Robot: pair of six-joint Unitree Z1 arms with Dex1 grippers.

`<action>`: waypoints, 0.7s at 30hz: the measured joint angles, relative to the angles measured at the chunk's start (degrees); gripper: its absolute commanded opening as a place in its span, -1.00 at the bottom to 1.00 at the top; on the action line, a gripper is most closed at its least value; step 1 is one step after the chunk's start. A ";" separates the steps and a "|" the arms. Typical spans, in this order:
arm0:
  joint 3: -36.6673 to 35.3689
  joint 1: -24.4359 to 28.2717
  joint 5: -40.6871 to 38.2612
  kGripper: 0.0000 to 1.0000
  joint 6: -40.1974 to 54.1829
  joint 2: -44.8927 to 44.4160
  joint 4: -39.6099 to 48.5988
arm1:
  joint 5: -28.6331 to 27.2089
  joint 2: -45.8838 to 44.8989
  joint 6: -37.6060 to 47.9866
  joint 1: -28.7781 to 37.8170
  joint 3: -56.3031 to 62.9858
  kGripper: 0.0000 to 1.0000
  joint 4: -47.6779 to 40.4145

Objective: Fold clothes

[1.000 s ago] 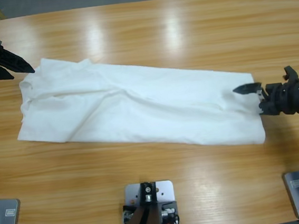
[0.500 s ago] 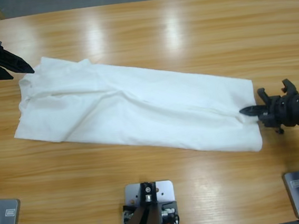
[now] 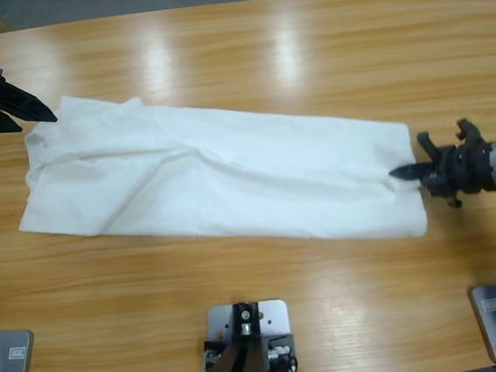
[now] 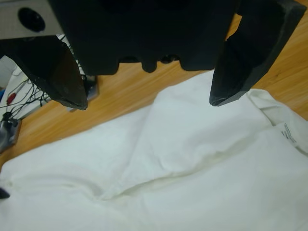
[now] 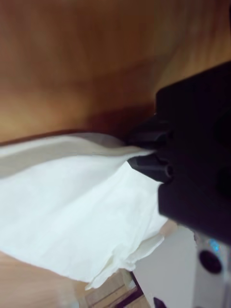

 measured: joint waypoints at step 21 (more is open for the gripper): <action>-0.01 -0.02 0.00 0.99 0.00 0.17 0.04 | -4.80 4.29 -27.60 -22.23 -36.77 -1.00 41.94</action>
